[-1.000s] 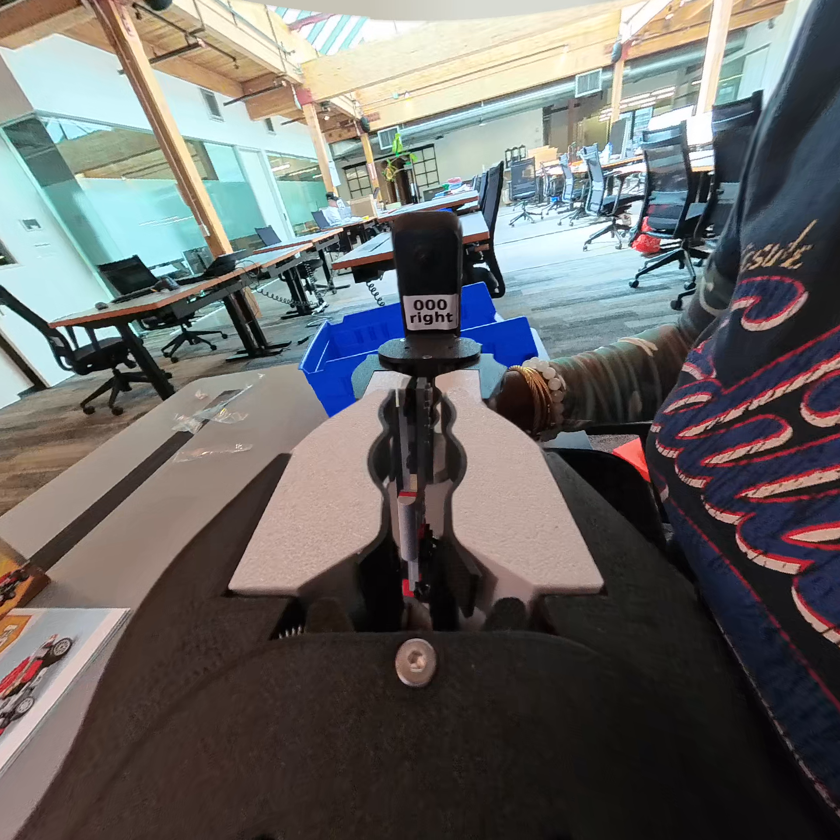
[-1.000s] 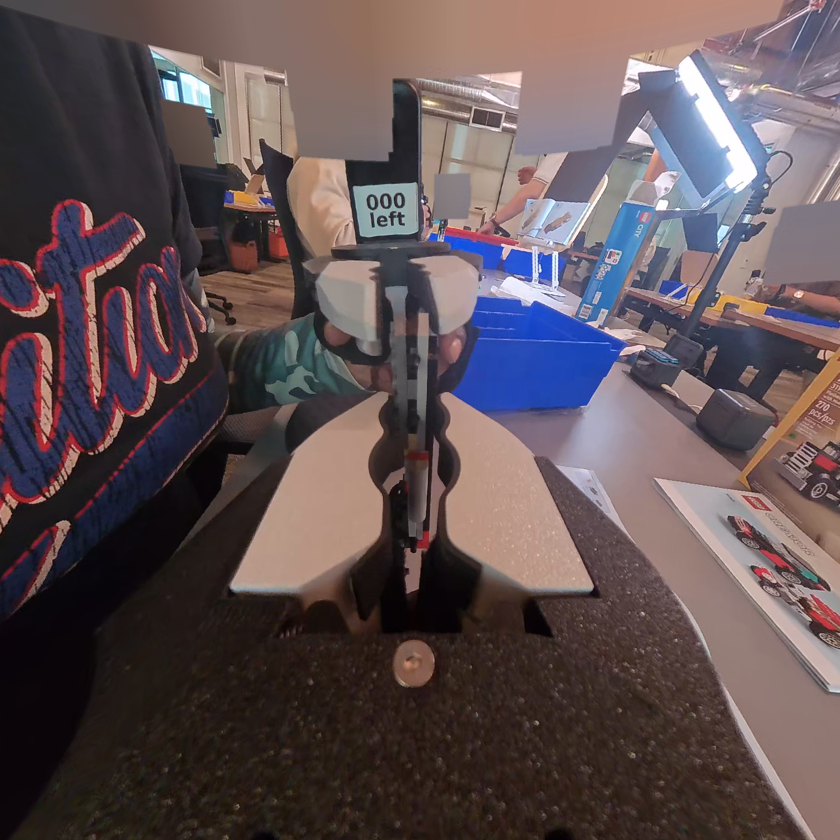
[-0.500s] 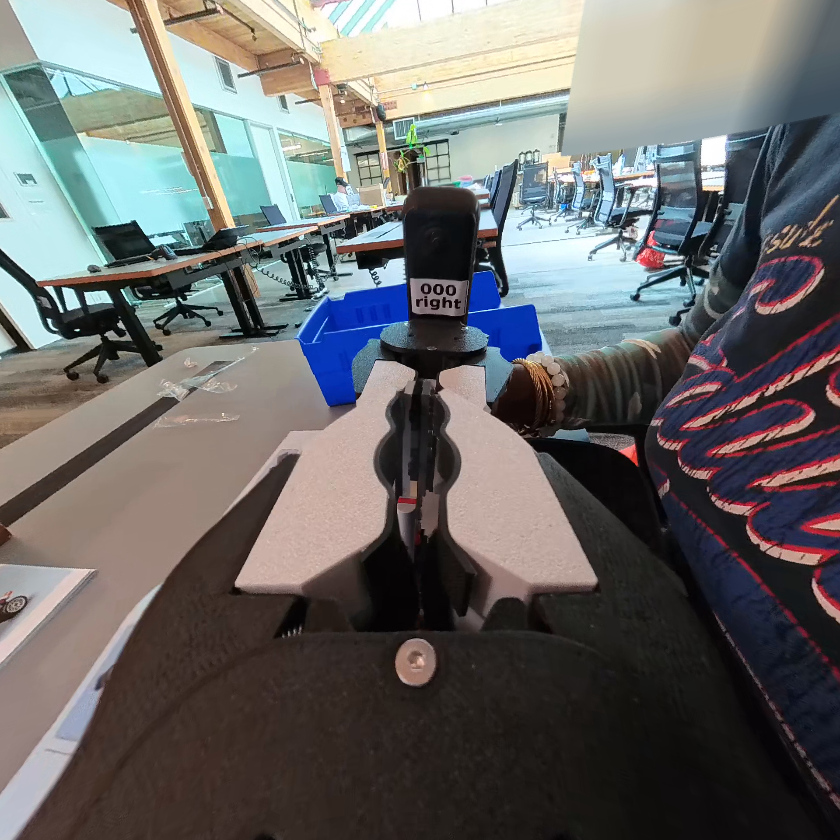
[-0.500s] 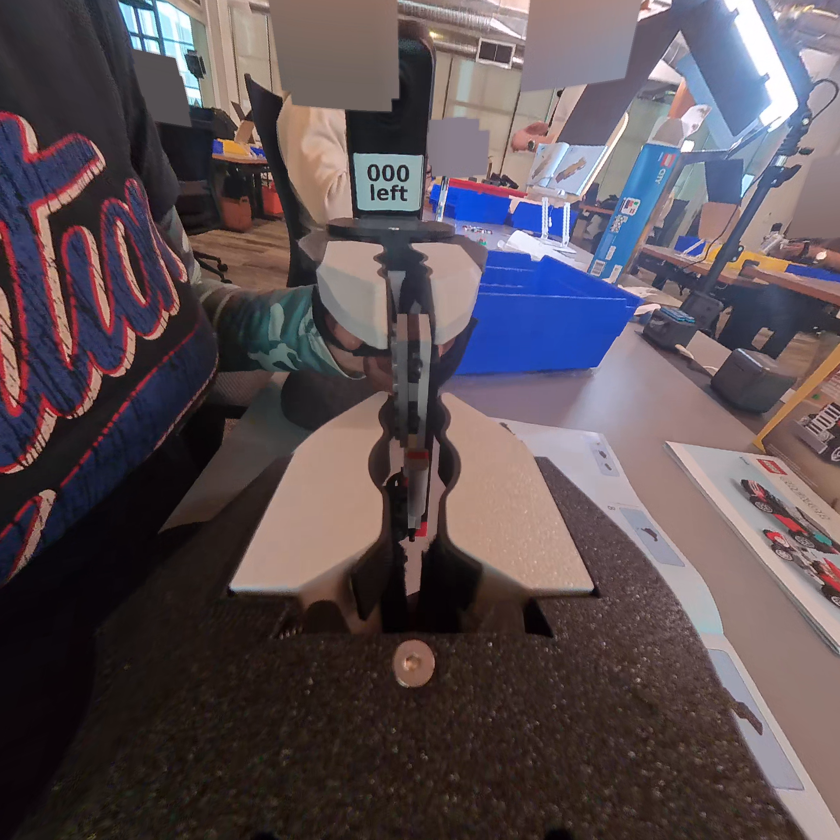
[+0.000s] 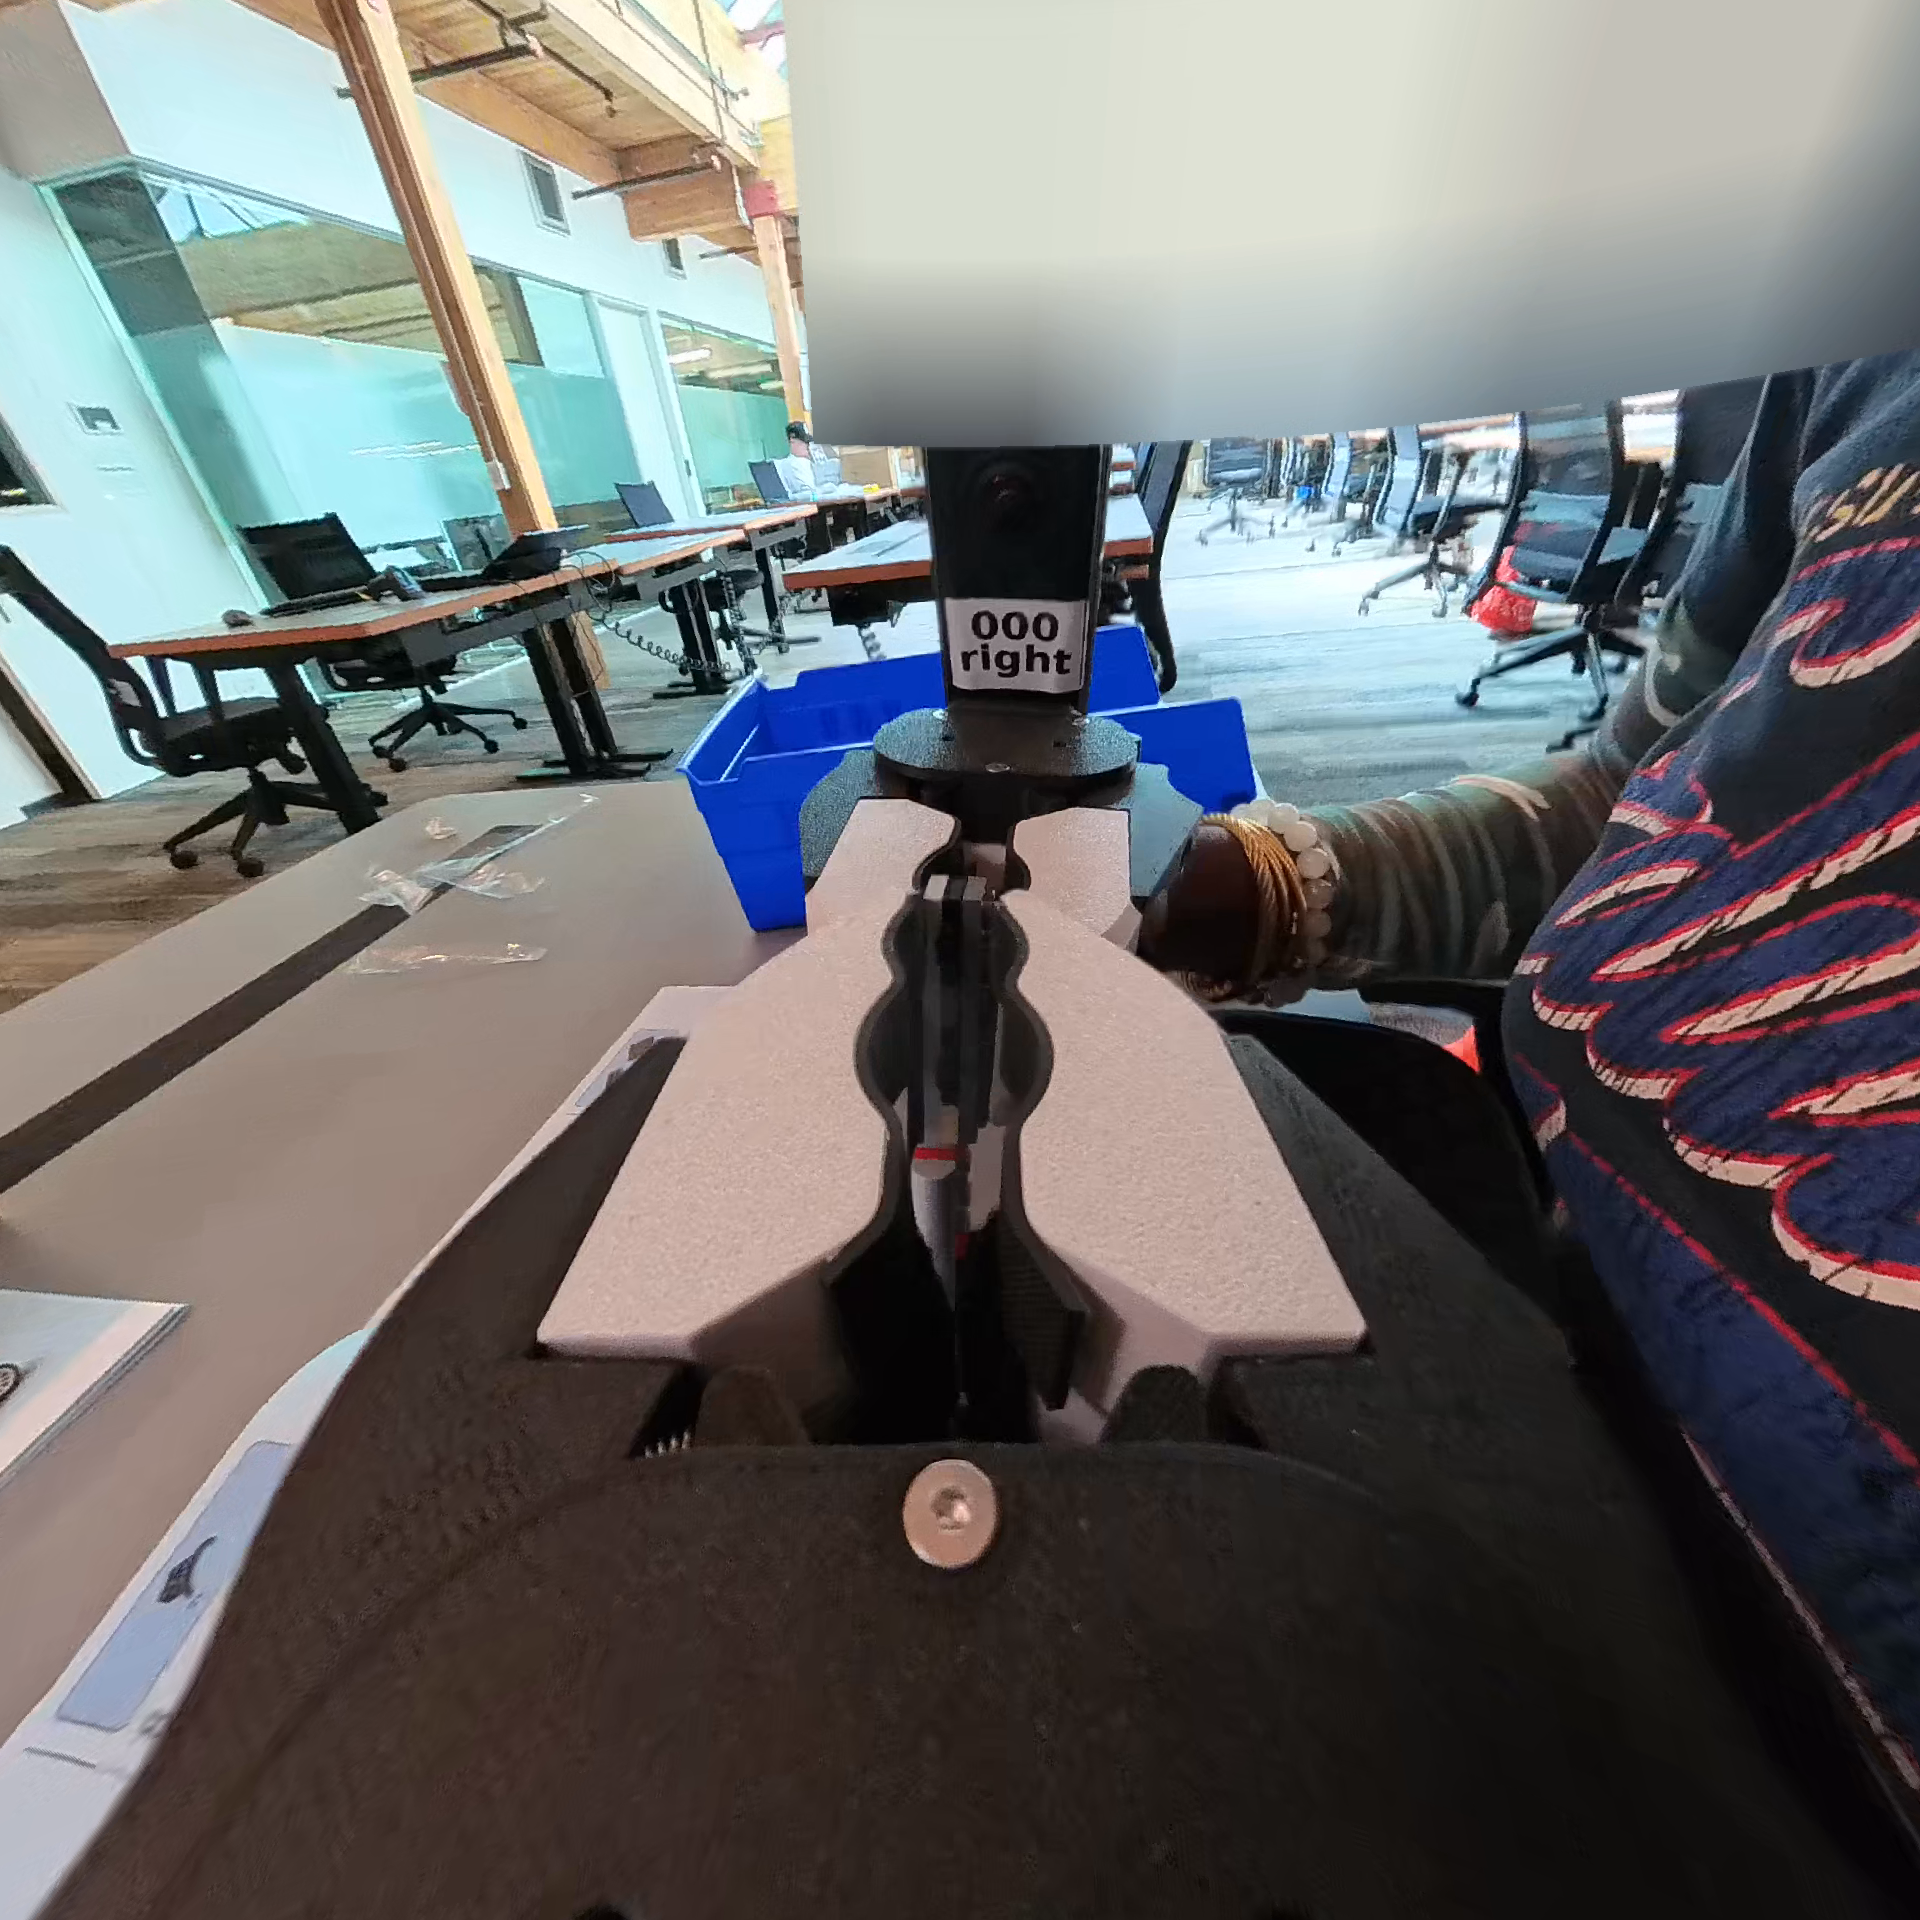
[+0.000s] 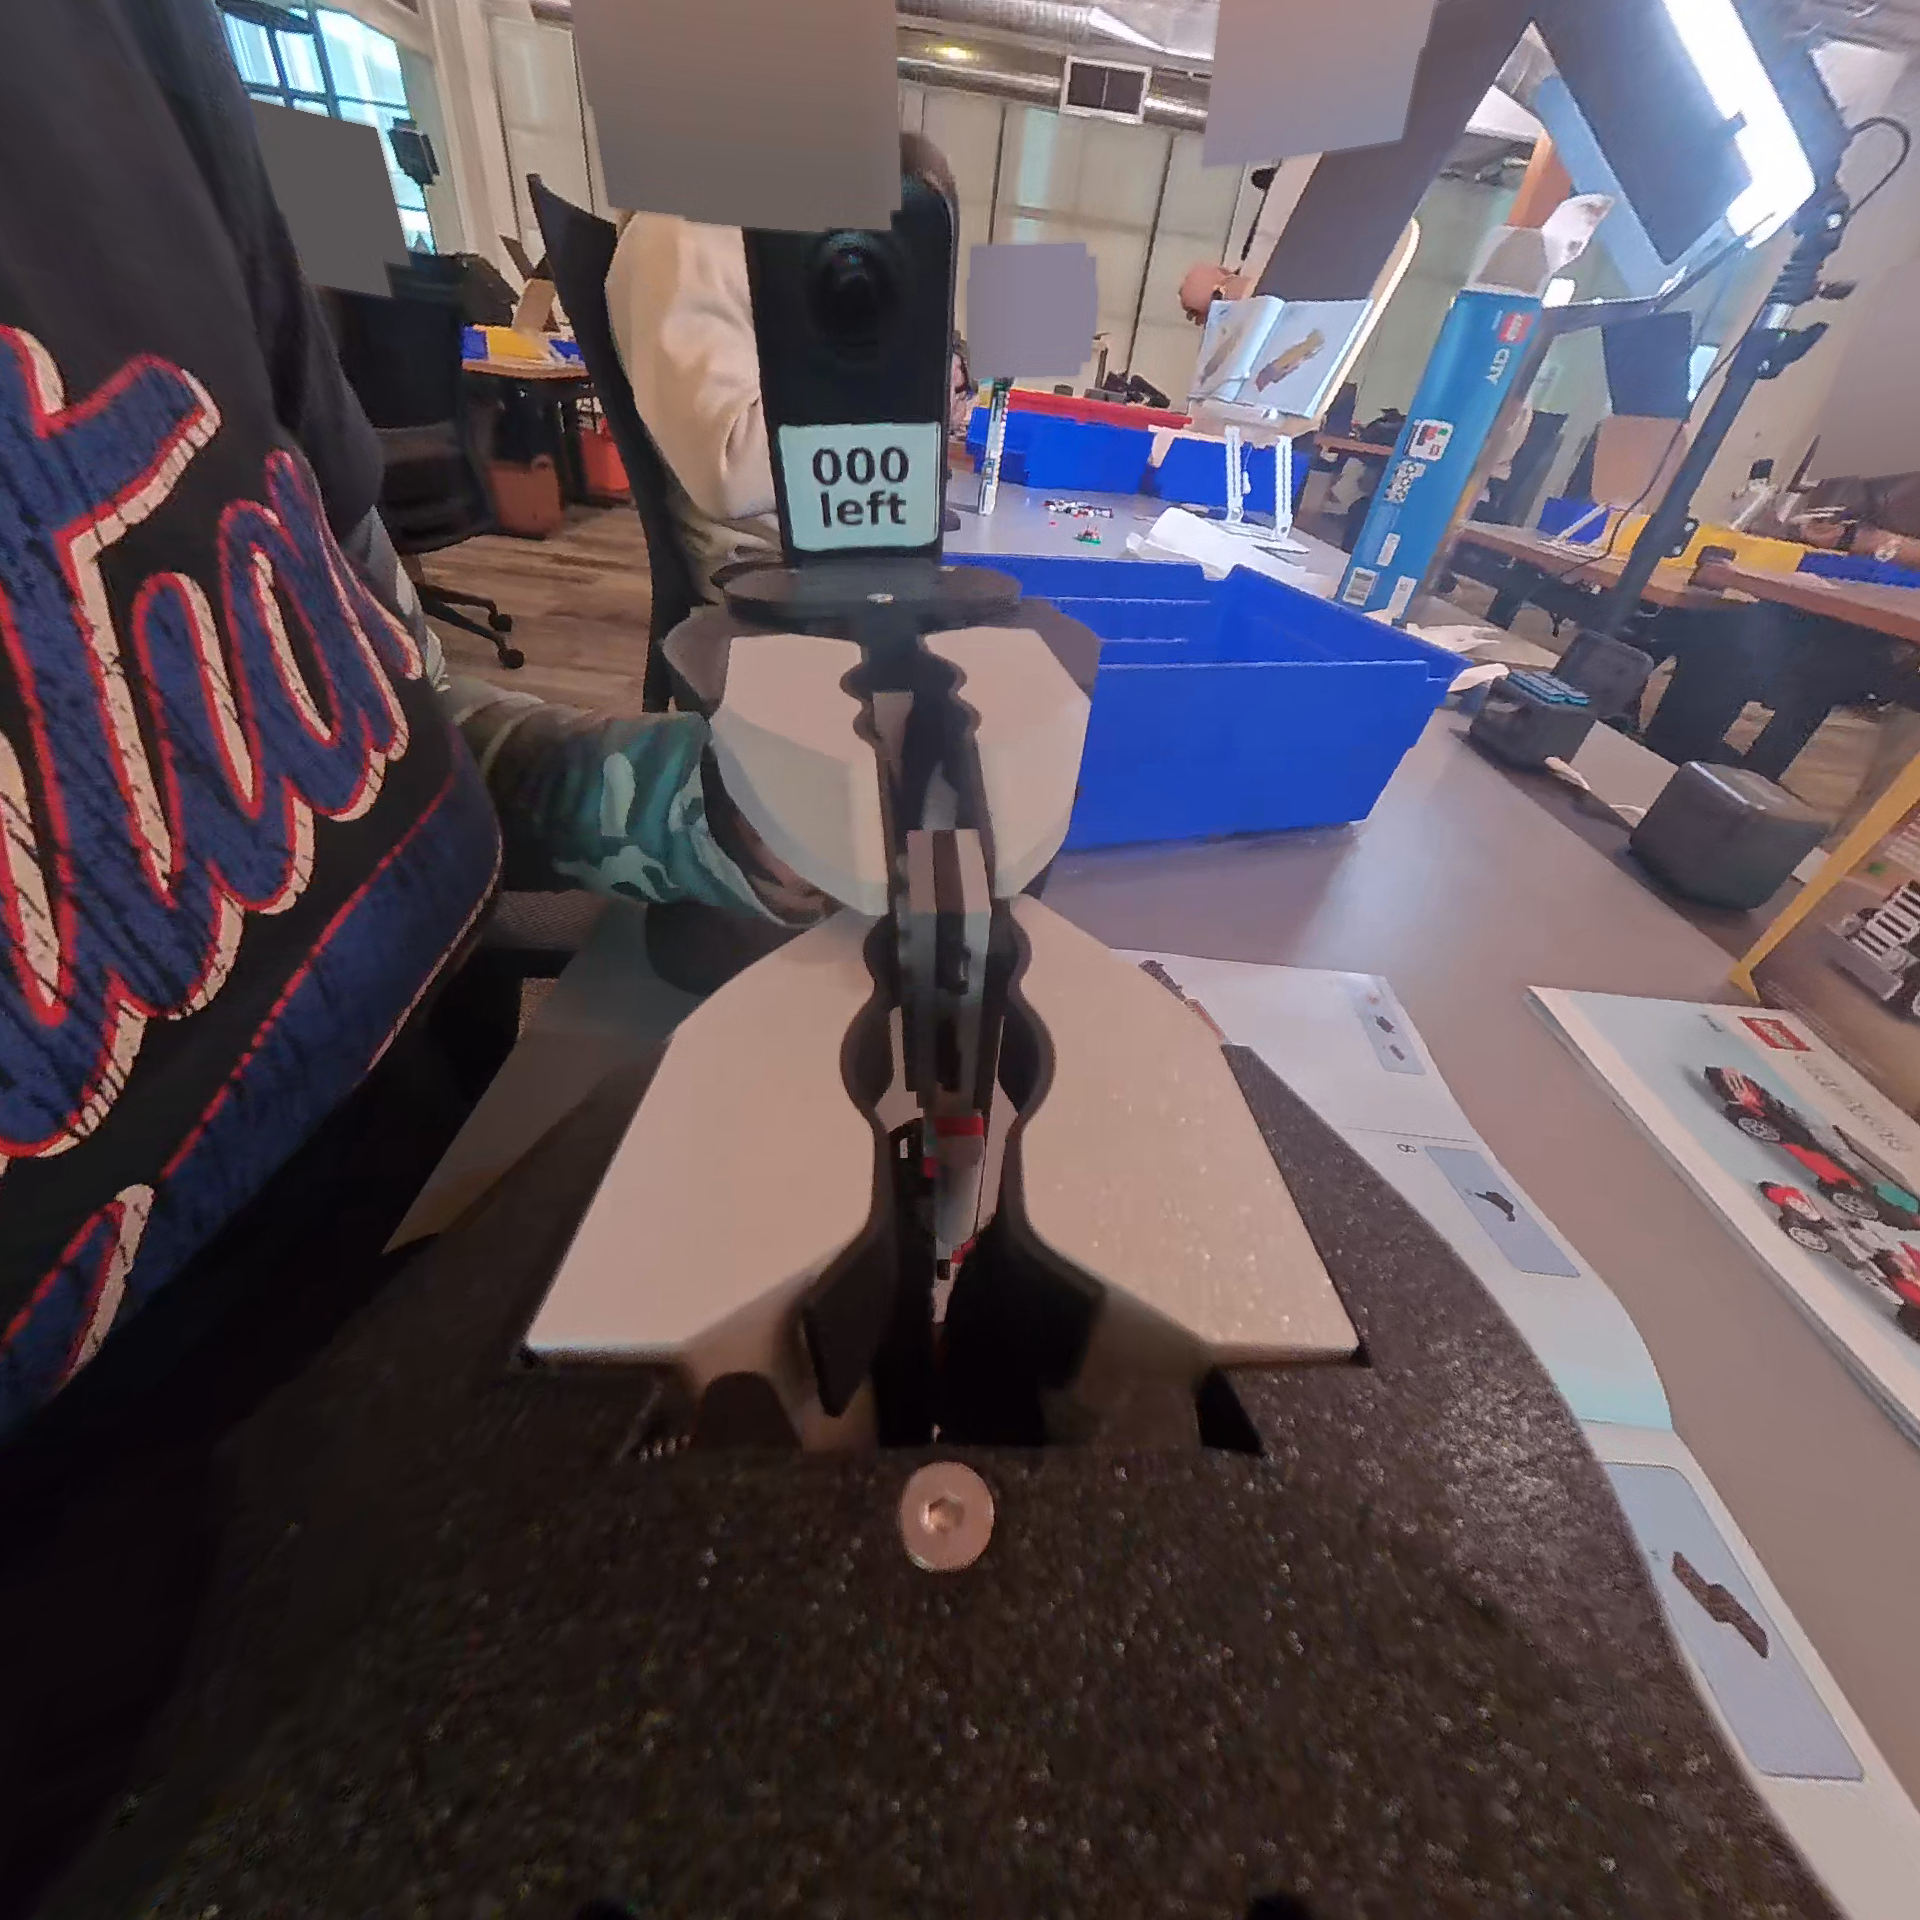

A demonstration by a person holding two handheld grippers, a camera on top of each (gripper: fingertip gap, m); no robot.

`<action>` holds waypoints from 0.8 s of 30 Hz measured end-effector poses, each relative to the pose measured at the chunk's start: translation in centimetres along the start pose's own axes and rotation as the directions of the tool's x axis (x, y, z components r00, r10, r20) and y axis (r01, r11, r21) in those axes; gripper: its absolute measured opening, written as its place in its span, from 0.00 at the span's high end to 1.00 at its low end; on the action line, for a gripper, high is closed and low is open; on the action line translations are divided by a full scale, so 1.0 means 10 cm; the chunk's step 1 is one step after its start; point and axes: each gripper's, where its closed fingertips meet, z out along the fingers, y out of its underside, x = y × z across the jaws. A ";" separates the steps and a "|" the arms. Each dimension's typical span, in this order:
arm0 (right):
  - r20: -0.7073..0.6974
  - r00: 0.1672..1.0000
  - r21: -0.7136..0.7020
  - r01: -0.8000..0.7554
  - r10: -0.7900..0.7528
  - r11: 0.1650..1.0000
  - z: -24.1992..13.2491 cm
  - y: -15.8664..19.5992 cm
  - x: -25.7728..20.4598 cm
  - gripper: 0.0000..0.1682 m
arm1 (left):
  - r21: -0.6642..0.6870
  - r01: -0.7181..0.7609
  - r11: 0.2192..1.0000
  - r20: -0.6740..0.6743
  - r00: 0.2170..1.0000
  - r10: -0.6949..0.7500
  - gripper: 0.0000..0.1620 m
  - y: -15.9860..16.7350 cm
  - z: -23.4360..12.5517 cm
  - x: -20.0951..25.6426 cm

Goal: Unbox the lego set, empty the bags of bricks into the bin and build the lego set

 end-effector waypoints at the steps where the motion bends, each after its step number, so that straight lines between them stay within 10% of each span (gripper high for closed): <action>1: -0.004 1.000 -0.002 -0.010 0.010 1.000 0.01 0.01 0.01 0.90 | 0.016 0.012 1.000 0.006 1.000 -0.012 0.93 0.01 0.00 -0.01; 9: -0.009 0.999 -0.032 -0.032 0.032 0.999 0.05 0.11 0.02 0.90 | 0.003 0.091 0.996 0.001 0.996 -0.091 0.78 0.10 -0.03 -0.06; 24: 0.069 0.995 0.012 -0.075 0.074 0.997 0.07 0.04 -0.07 0.86 | -0.005 0.016 1.000 -0.056 0.998 -0.017 0.92 0.11 -0.04 0.00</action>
